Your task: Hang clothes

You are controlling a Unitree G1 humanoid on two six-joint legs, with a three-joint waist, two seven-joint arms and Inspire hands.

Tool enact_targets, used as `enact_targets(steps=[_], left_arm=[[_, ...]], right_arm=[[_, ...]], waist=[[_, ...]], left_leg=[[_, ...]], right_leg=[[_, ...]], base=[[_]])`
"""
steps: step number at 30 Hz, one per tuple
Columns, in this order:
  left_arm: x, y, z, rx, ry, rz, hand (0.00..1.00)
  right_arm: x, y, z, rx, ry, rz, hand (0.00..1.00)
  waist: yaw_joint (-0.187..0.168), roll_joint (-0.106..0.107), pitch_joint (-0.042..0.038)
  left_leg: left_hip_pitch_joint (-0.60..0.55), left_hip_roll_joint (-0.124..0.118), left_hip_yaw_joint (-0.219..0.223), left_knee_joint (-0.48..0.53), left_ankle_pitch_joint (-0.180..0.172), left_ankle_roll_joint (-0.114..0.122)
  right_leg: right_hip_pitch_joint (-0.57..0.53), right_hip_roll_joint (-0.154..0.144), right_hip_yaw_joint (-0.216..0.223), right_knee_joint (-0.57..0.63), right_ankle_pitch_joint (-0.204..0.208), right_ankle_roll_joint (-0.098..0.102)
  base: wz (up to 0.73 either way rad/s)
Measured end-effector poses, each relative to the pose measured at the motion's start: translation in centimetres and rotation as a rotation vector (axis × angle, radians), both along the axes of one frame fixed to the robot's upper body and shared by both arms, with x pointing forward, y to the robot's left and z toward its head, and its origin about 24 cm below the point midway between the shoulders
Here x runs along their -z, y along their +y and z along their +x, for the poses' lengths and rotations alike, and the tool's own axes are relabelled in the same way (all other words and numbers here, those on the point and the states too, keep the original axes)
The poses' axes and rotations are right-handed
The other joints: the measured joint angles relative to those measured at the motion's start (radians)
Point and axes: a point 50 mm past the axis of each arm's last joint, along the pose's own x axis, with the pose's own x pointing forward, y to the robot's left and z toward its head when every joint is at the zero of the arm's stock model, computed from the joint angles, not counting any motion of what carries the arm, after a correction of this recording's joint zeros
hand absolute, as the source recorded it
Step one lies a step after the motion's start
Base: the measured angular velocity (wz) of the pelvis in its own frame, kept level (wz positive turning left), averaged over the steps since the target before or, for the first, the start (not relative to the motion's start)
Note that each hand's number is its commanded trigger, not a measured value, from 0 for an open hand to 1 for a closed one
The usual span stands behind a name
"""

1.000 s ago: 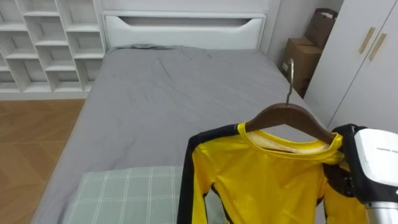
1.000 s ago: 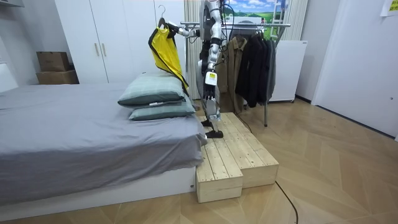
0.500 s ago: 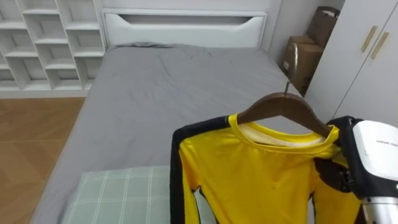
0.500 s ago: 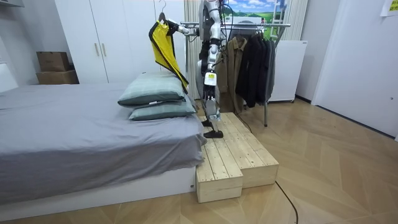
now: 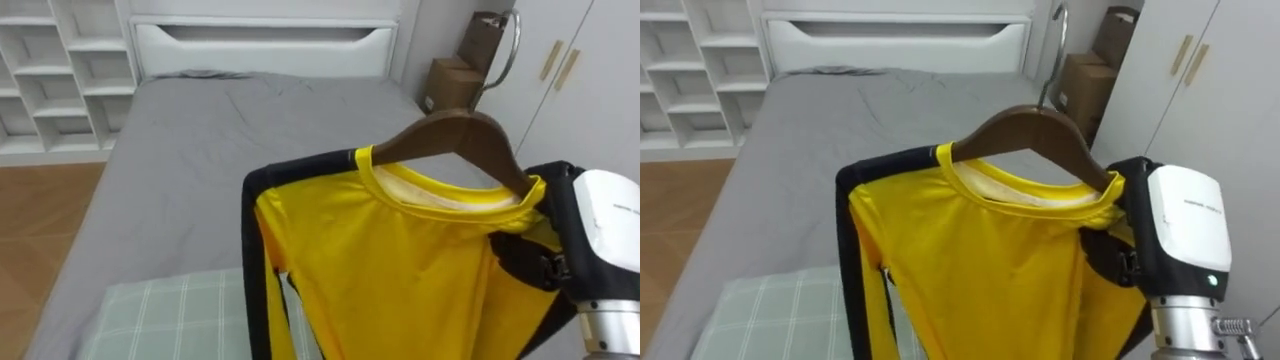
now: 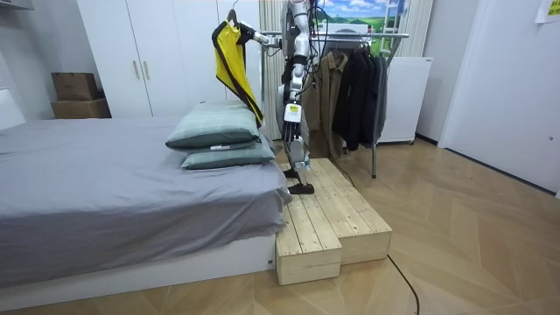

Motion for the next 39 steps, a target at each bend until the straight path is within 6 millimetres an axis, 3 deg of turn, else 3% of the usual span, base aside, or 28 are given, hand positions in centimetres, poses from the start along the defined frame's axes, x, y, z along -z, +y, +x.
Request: enact_targets(steps=[6, 9, 10, 11, 12, 14, 15, 16, 17, 19, 20, 21, 23, 25, 26, 27, 28, 29, 31, 33, 35, 36, 38, 39], left_arm=[[0.1, -0.2, 0.0, 0.024, 0.030, -0.005, 0.00], [0.1, -0.3, 0.3, 0.024, 0.023, -0.005, 0.00], [0.1, -0.2, 1.0, 0.024, 0.007, -0.001, 0.00], [0.1, -0.1, 1.5, 0.023, -0.006, 0.006, 0.00], [0.1, -0.1, 1.8, 0.024, -0.012, 0.010, 0.00], [-0.1, 0.4, 2.2, 0.014, -0.009, 0.031, 0.00], [-0.1, 0.5, 2.0, 0.007, 0.005, 0.031, 0.00], [-0.1, 0.5, 1.7, -0.013, 0.033, 0.031, 0.00], [0.0, 0.4, 1.3, -0.023, 0.056, 0.030, 0.00], [-0.1, 0.7, 0.7, -0.029, 0.080, 0.040, 0.00], [-0.2, 0.9, 0.5, -0.028, 0.094, 0.048, 0.00], [-0.2, 0.9, 0.5, -0.023, 0.101, 0.052, 0.00], [-0.2, 1.1, -0.2, -0.016, 0.137, 0.071, 0.00], [-0.3, 1.3, -0.5, -0.025, 0.165, 0.086, 0.00], [-0.4, 1.3, -0.8, -0.034, 0.179, 0.097, 0.00], [-0.4, 1.3, -1.1, -0.041, 0.188, 0.101, 0.00], [-0.3, 1.1, -1.8, -0.048, 0.207, 0.103, 0.00], [-0.2, 0.7, -2.4, -0.052, 0.226, 0.102, 0.00], [-0.1, 0.3, -2.6, -0.056, 0.237, 0.103, 0.00], [-0.1, 0.1, -2.6, -0.059, 0.243, 0.102, 0.00], [0.0, -0.2, -2.6, -0.063, 0.254, 0.096, 0.00], [0.0, -0.4, -2.6, -0.062, 0.253, 0.097, 0.00], [0.4, -1.7, -2.5, -0.064, 0.251, 0.081, 0.00], [0.5, -1.9, -2.5, -0.070, 0.249, 0.075, 0.00]], right_arm=[[0.3, 0.3, -0.1, 0.002, 0.012, 0.026, 1.00], [0.9, 0.2, -0.4, 0.012, 0.044, 0.038, 1.00], [1.1, 0.4, -0.5, 0.012, 0.060, 0.040, 1.00], [1.4, 0.7, -0.4, -0.003, 0.077, 0.043, 1.00], [1.5, 0.9, -0.4, -0.011, 0.084, 0.044, 1.00], [2.4, 1.6, -0.3, -0.033, 0.133, 0.059, 1.00], [2.6, 1.8, -0.4, -0.033, 0.146, 0.063, 1.00], [3.2, 1.7, -0.5, -0.021, 0.174, 0.071, 1.00], [3.7, 1.4, -0.6, -0.001, 0.201, 0.077, 1.00], [4.5, 1.2, -0.6, 0.009, 0.238, 0.094, 1.00], [5.2, 1.2, -0.7, 0.012, 0.277, 0.107, 1.00], [5.5, 1.1, -0.7, 0.013, 0.299, 0.109, 1.00], [6.0, 1.3, -0.7, -0.002, 0.359, 0.109, 1.00], [6.1, 1.3, -0.7, -0.003, 0.377, 0.114, 1.00], [6.2, 1.2, -0.7, -0.001, 0.390, 0.115, 1.00], [6.2, 1.2, -0.7, -0.002, 0.393, 0.116, 1.00], [6.3, 1.2, -0.7, -0.002, 0.396, 0.117, 1.00], [6.3, 1.1, -0.7, 0.002, 0.399, 0.120, 1.00], [6.4, 1.0, -0.8, 0.012, 0.405, 0.120, 1.00], [6.5, 1.1, -0.8, 0.010, 0.413, 0.117, 1.00], [6.5, 1.4, -0.8, 0.000, 0.416, 0.117, 1.00], [6.5, 1.4, -0.8, -0.001, 0.417, 0.117, 1.00], [6.4, 1.7, -0.6, -0.012, 0.419, 0.085, 1.00], [6.4, 1.9, -0.6, -0.018, 0.416, 0.073, 1.00]], waist=[[-0.032, 0.006, 0.0012], [-0.037, 0.010, 0.0020], [-0.034, 0.015, 0.0063], [-0.029, 0.019, 0.0095], [-0.027, 0.024, 0.0122], [0.000, 0.028, 0.0163], [-0.001, 0.032, 0.0202], [-0.014, 0.026, 0.0179], [-0.022, 0.022, 0.0161], [-0.028, 0.008, 0.0098], [-0.038, 0.004, 0.0127], [-0.036, 0.005, 0.0135], [-0.035, 0.015, 0.0138], [-0.042, 0.019, 0.0164], [-0.046, 0.017, 0.0163], [-0.046, 0.012, 0.0158], [-0.047, 0.005, 0.0166], [-0.056, -0.008, 0.0208], [-0.064, -0.014, 0.0233], [-0.049, -0.022, 0.0217], [-0.053, -0.023, 0.0199], [-0.051, -0.023, 0.0196], [-0.031, -0.017, 0.0155], [-0.031, -0.011, 0.0130]], left_leg=[[0.013, 0.014, 0.109, 0.001, -0.017, 0.002], [0.027, 0.020, 0.207, 0.003, -0.026, -0.002], [0.035, 0.029, 0.271, 0.002, -0.028, -0.004], [0.044, 0.037, 0.340, 0.001, -0.034, -0.009], [0.049, 0.042, 0.372, 0.000, -0.041, -0.010], [0.064, 0.056, 0.518, 0.006, -0.066, -0.024], [0.066, 0.060, 0.546, 0.017, -0.077, -0.027], [0.071, 0.066, 0.599, 0.044, -0.095, -0.037], [0.082, 0.066, 0.631, 0.051, -0.105, -0.048], [0.083, 0.077, 0.663, 0.091, -0.119, -0.069], [0.078, 0.105, 0.659, 0.146, -0.124, -0.077], [0.074, 0.117, 0.659, 0.169, -0.124, -0.077], [0.041, 0.171, 0.617, 0.302, -0.124, -0.077], [0.016, 0.208, 0.564, 0.406, -0.123, -0.077], [-0.003, 0.226, 0.533, 0.485, -0.106, -0.083], [-0.015, 0.229, 0.516, 0.522, -0.087, -0.082], [-0.046, 0.226, 0.461, 0.586, -0.048, -0.081], [-0.078, 0.216, 0.393, 0.609, -0.046, -0.077], [-0.127, 0.199, 0.325, 0.597, -0.068, -0.074], [-0.166, 0.164, 0.239, 0.540, -0.071, -0.077], [-0.193, 0.084, 0.083, 0.395, -0.070, -0.077], [-0.195, 0.067, 0.055, 0.350, -0.070, -0.077], [-0.219, -0.004, -0.027, 0.223, -0.058, -0.074], [-0.228, -0.013, -0.044, 0.203, -0.049, -0.067]], right_leg=[[-0.057, 0.024, 0.066, 0.038, 0.020, -0.004], [-0.086, 0.039, 0.079, 0.047, 0.033, -0.011], [-0.099, 0.049, 0.075, 0.043, 0.048, -0.017], [-0.113, 0.054, 0.043, 0.039, 0.062, -0.031], [-0.118, 0.051, 0.012, 0.036, 0.071, -0.039], [-0.145, 0.024, -0.171, 0.071, 0.085, -0.077], [-0.158, 0.009, -0.212, 0.108, 0.063, -0.080], [-0.174, -0.048, -0.283, 0.212, -0.012, -0.065], [-0.168, -0.101, -0.305, 0.279, -0.074, -0.043], [-0.152, -0.146, -0.320, 0.282, -0.111, -0.005], [-0.153, -0.124, -0.313, 0.270, -0.101, -0.018], [-0.152, -0.112, -0.307, 0.265, -0.100, -0.021], [-0.137, -0.057, -0.274, 0.224, -0.087, -0.045], [-0.130, -0.031, -0.232, 0.219, -0.092, -0.067], [-0.130, -0.016, -0.194, 0.230, -0.103, -0.082], [-0.130, -0.011, -0.171, 0.238, -0.107, -0.087], [-0.122, 0.000, -0.122, 0.239, -0.111, -0.094], [-0.122, 0.008, -0.076, 0.237, -0.113, -0.098], [-0.127, 0.017, -0.033, 0.236, -0.109, -0.105], [-0.134, 0.041, 0.033, 0.227, -0.106, -0.107], [-0.132, 0.096, 0.166, 0.184, -0.064, -0.115], [-0.133, 0.110, 0.213, 0.174, -0.050, -0.118], [-0.130, 0.159, 0.409, 0.127, 0.010, -0.107], [-0.128, 0.171, 0.451, 0.113, 0.024, -0.102]], base=[[-0.52], [-0.95], [-1.24], [-1.38], [-1.61], [-1.67], [-1.19], [-0.70], [-0.57], [-0.46], [-0.40], [-0.43], [-0.71], [-0.79], [-0.81], [-0.93], [-0.97], [-0.92], [-0.80], [-0.99], [-1.00], [-1.10], [-1.36], [-1.40]])
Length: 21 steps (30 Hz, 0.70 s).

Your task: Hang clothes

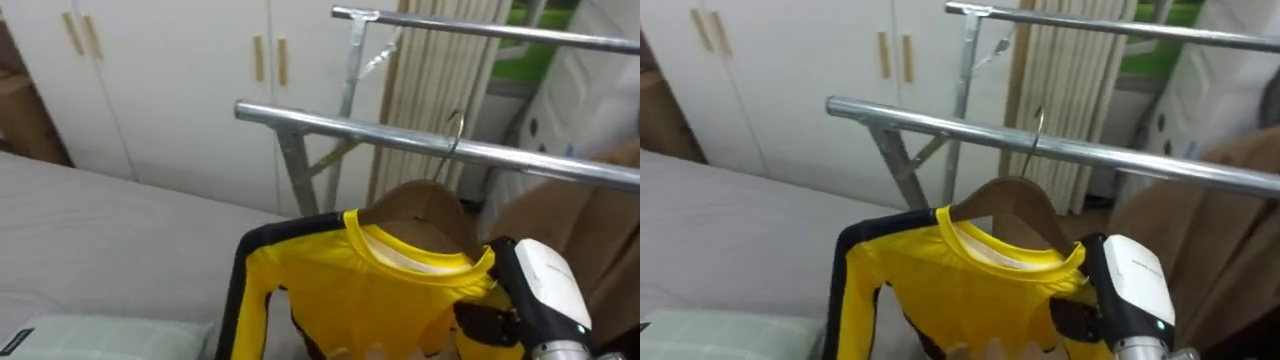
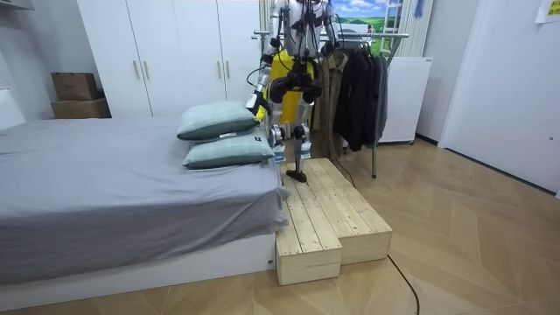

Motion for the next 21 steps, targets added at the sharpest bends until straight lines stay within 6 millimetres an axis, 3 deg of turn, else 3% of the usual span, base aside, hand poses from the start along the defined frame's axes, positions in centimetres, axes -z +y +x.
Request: enact_targets(steps=[2, 4, 5, 6, 7, 9, 11, 13, 15, 17, 21], left_arm=[[0.2, -0.7, 0.1, -0.020, -0.006, -0.018, 0.00], [0.3, -1.0, 0.9, -0.020, -0.027, -0.025, 0.00], [0.3, -0.9, 1.8, -0.025, -0.053, -0.018, 0.00], [0.3, -0.8, 2.4, -0.025, -0.070, -0.009, 0.00], [0.2, -0.8, 3.8, -0.022, -0.114, 0.008, 0.00], [0.2, -1.0, 5.2, 0.006, -0.153, 0.006, 0.00], [0.2, -1.2, 5.5, 0.035, -0.169, 0.003, 0.00], [0.3, -1.2, 5.3, 0.025, -0.170, 0.000, 0.00], [0.3, -1.0, 4.9, 0.005, -0.167, -0.004, 0.00], [0.3, -1.0, 4.3, 0.000, -0.158, -0.012, 0.00], [0.3, -0.7, 4.0, -0.007, -0.159, -0.013, 0.00]], right_arm=[[0.0, 0.6, 0.1, -0.025, -0.001, -0.018, 1.00], [0.0, 0.6, 0.1, -0.019, -0.012, -0.017, 1.00], [0.0, 0.5, 0.1, -0.005, -0.012, -0.012, 1.00], [0.1, 0.6, 0.1, 0.002, -0.010, -0.006, 1.00], [0.0, 0.6, 0.2, 0.009, -0.014, -0.001, 1.00], [-0.2, 0.5, 0.2, 0.014, -0.023, 0.001, 1.00], [-0.4, 0.6, 0.4, 0.019, -0.037, 0.014, 1.00], [-0.7, 0.6, 0.4, 0.022, -0.051, 0.017, 1.00], [-0.9, 0.6, 0.4, 0.021, -0.058, 0.022, 1.00], [-1.0, 0.8, 0.5, 0.017, -0.062, 0.021, 1.00], [-0.9, 1.1, 0.4, 0.005, -0.058, 0.019, 1.00]], waist=[[-0.001, 0.025, -0.0021], [-0.022, 0.053, -0.0010], [-0.031, 0.064, -0.0025], [-0.031, 0.062, -0.0058], [-0.030, 0.060, -0.0079], [-0.024, 0.054, -0.0083], [-0.012, 0.045, -0.0047], [0.005, 0.042, -0.0028], [0.004, 0.039, -0.0023], [0.008, 0.034, -0.0020], [0.037, 0.033, -0.0025]], left_leg=[[-0.007, -0.012, -0.039, -0.063, 0.043, 0.016], [-0.007, -0.007, -0.063, -0.082, 0.065, 0.019], [-0.007, 0.002, -0.063, -0.093, 0.096, 0.032], [-0.005, 0.006, -0.044, -0.096, 0.103, 0.035], [-0.003, 0.014, -0.001, -0.094, 0.113, 0.043], [0.013, 0.015, 0.045, -0.096, 0.113, 0.048], [0.043, 0.018, 0.112, -0.099, 0.099, 0.051], [0.062, 0.024, 0.156, -0.105, 0.085, 0.050], [0.067, 0.024, 0.176, -0.110, 0.073, 0.047], [0.075, 0.037, 0.211, -0.112, 0.060, 0.039], [0.084, 0.050, 0.237, -0.112, 0.046, 0.029]], right_leg=[[0.021, 0.032, 0.120, -0.035, 0.038, 0.021], [0.016, 0.058, 0.148, -0.033, 0.043, 0.031], [0.008, 0.075, 0.157, -0.022, 0.039, 0.036], [0.000, 0.077, 0.160, -0.013, 0.036, 0.040], [-0.012, 0.063, 0.128, -0.012, 0.033, 0.046], [-0.037, 0.015, 0.012, -0.014, 0.028, 0.057], [-0.056, -0.035, -0.139, -0.014, 0.024, 0.053], [-0.057, -0.035, -0.151, -0.015, 0.024, 0.051], [-0.055, -0.024, -0.126, -0.020, 0.023, 0.051], [-0.051, -0.004, -0.089, -0.035, 0.038, 0.037], [-0.051, 0.012, -0.075, -0.035, 0.044, 0.021]], base=[[-1.38], [-0.98], [-0.74], [-0.60], [-0.60], [-0.63], [-0.79], [-0.76], [-0.51], [-0.50], [-0.23]])
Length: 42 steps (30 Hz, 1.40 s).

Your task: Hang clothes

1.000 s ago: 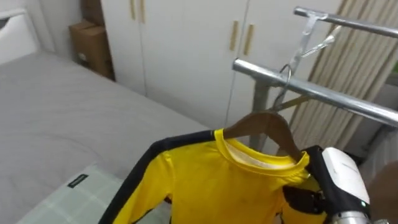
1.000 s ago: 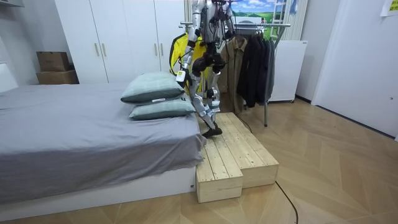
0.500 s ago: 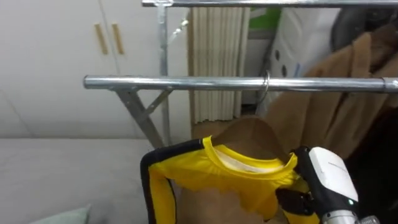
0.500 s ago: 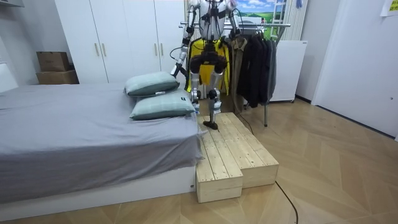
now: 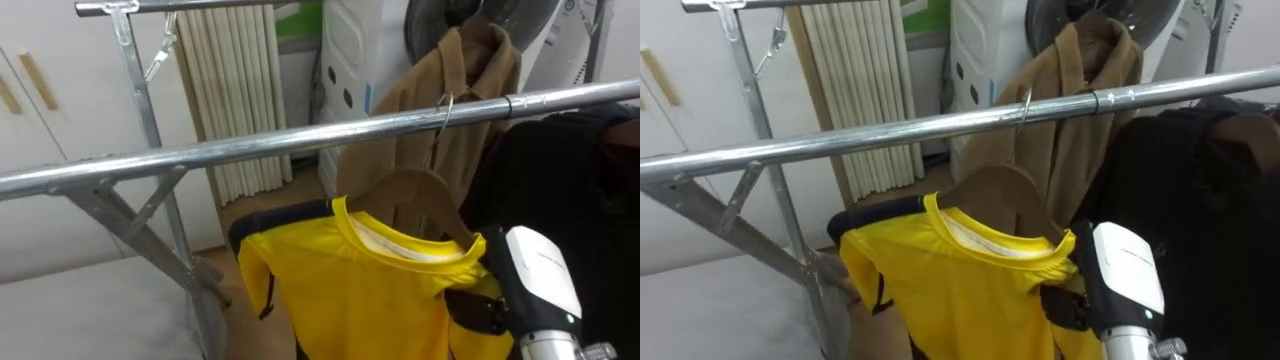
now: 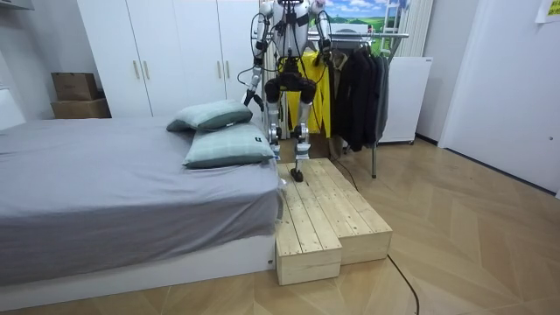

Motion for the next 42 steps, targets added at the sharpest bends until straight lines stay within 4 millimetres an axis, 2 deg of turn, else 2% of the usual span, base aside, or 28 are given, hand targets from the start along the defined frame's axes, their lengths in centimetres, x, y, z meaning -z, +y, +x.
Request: enact_targets(steps=[8, 13, 16, 24, 26, 33, 36, 42], left_arm=[[0.0, 0.1, -0.4, -0.002, 0.007, 0.020, 0.00], [-0.1, 0.1, -0.5, 0.013, 0.005, 0.034, 0.00], [-0.1, 0.2, -0.4, 0.012, -0.006, 0.038, 0.00], [-0.1, 0.3, -0.9, 0.012, -0.004, 0.042, 0.00], [-0.1, 0.3, -1.1, 0.034, 0.005, 0.046, 0.00], [-0.1, 0.3, -1.3, 0.047, 0.010, 0.048, 0.00], [-0.1, 0.3, -1.3, 0.050, 0.009, 0.049, 0.00], [-0.1, 0.5, -0.8, 0.067, 0.001, 0.050, 0.00]], right_arm=[[-0.2, 0.4, 0.0, -0.019, -0.005, 0.021, 1.00], [-0.1, 0.4, 0.0, -0.024, 0.003, 0.022, 1.00], [-0.1, 0.5, 0.0, -0.024, 0.003, 0.025, 1.00], [-0.1, 0.5, 0.0, -0.025, 0.005, 0.024, 1.00], [-0.1, 0.5, 0.0, -0.026, 0.004, 0.014, 1.00], [-0.2, 0.6, 0.2, -0.044, 0.017, 0.000, 1.00], [-0.4, 0.8, 0.4, -0.065, 0.014, -0.025, 1.00], [-1.0, 1.6, 0.8, -0.136, -0.002, -0.091, 1.00]], waist=[[0.014, -0.001, 0.0000], [0.012, -0.002, 0.0002], [0.015, -0.003, 0.0010], [0.020, -0.005, 0.0007], [0.022, -0.006, 0.0000], [0.025, -0.007, -0.0010], [0.033, -0.009, -0.0021], [0.046, -0.011, -0.0034]], left_leg=[[0.016, 0.009, -0.003, -0.024, -0.002, -0.007], [0.019, 0.010, -0.030, -0.022, 0.001, -0.012], [0.020, 0.009, -0.043, -0.021, 0.001, -0.012], [0.030, 0.010, -0.045, -0.021, 0.001, -0.012], [0.032, 0.010, -0.046, -0.022, 0.001, -0.012], [0.033, 0.010, -0.044, -0.026, 0.001, -0.013], [0.031, 0.011, -0.047, -0.032, 0.002, -0.015], [0.028, 0.011, -0.074, -0.033, 0.003, -0.015]], right_leg=[[0.020, 0.011, 0.006, -0.017, -0.010, -0.019], [0.037, 0.014, 0.016, -0.034, -0.010, -0.020], [0.040, 0.016, 0.019, -0.035, -0.015, -0.011], [0.055, 0.017, 0.025, -0.046, -0.008, -0.005], [0.057, 0.018, 0.025, -0.050, -0.001, -0.012], [0.054, 0.018, 0.020, -0.049, 0.002, -0.014], [0.048, 0.014, -0.002, -0.048, 0.004, -0.017], [0.051, 0.016, -0.004, -0.049, 0.007, -0.026]], base=[[0.01], [0.04], [0.03], [0.00], [0.00], [0.00], [0.01], [0.06]])
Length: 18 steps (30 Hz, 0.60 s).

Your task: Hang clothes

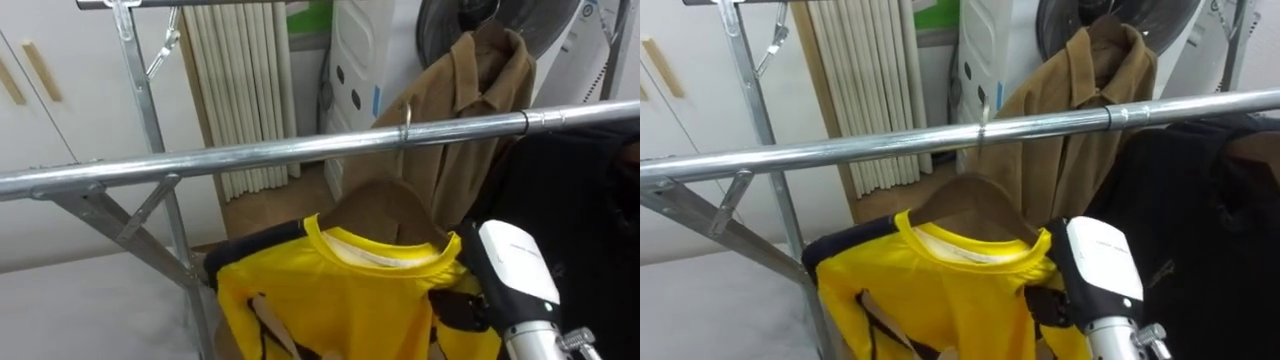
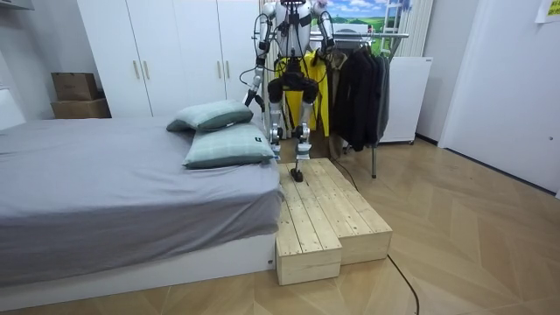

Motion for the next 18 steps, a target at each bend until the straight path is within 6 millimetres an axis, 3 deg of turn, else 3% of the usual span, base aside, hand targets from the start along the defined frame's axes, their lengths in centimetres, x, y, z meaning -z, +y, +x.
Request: enact_targets(steps=[5, 13, 18], left_arm=[[-0.2, 0.6, 0.1, 0.005, -0.011, 0.007, 0.00], [-0.3, 1.2, 0.3, 0.018, -0.028, -0.016, 0.00], [-0.3, 1.3, 0.5, 0.060, -0.033, -0.020, 0.00]], right_arm=[[-0.8, 0.8, -0.1, -0.068, -0.006, -0.021, 1.00], [-3.4, 2.2, 0.7, -0.171, -0.093, -0.039, 1.00], [-3.8, 2.5, 1.0, -0.203, -0.095, -0.043, 1.00]], waist=[[0.003, -0.016, -0.0041], [0.023, -0.030, -0.0010], [0.029, -0.033, 0.0006]], left_leg=[[0.000, 0.000, -0.026, 0.002, 0.004, -0.006], [0.011, -0.001, -0.029, 0.005, 0.006, -0.009], [0.017, -0.001, -0.048, 0.004, 0.007, -0.010]], right_leg=[[0.009, -0.001, -0.011, -0.002, -0.008, -0.006], [0.020, -0.004, -0.023, -0.004, -0.014, 0.001], [0.037, -0.005, -0.022, -0.022, -0.013, 0.005]], base=[[0.11], [0.01], [0.11]])
